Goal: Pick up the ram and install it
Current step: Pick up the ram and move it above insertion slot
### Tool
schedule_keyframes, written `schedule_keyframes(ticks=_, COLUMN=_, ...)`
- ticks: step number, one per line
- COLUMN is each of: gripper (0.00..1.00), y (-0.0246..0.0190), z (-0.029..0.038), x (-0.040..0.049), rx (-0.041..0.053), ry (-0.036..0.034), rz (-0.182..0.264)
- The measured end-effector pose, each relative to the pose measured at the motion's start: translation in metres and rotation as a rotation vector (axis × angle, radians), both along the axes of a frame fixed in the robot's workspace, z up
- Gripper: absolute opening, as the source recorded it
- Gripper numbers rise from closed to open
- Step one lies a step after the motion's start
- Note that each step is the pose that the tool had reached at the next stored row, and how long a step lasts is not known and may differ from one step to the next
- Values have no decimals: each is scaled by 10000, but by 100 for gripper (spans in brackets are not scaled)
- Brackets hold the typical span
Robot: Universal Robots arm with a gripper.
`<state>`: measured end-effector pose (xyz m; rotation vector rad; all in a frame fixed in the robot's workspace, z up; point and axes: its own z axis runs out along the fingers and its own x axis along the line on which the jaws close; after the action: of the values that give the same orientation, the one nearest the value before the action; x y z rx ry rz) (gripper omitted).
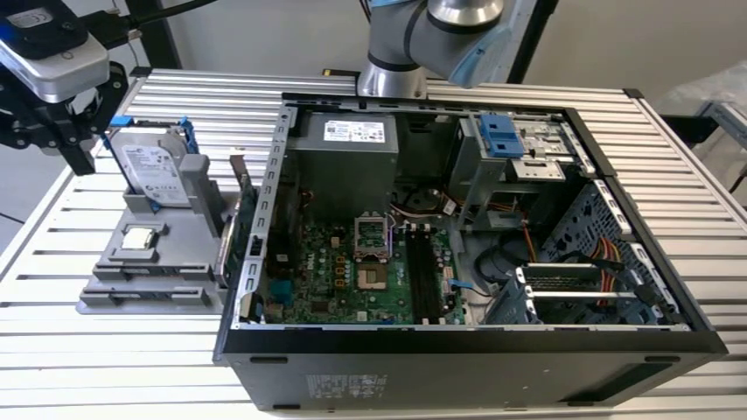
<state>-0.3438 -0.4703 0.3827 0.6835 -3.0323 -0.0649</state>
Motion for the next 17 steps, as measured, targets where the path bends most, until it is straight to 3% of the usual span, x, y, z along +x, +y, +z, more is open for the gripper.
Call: schedule_keyframes(ticks=17, gripper=0, y=0, z=0, x=-4, rx=-1, ry=0, rz=45)
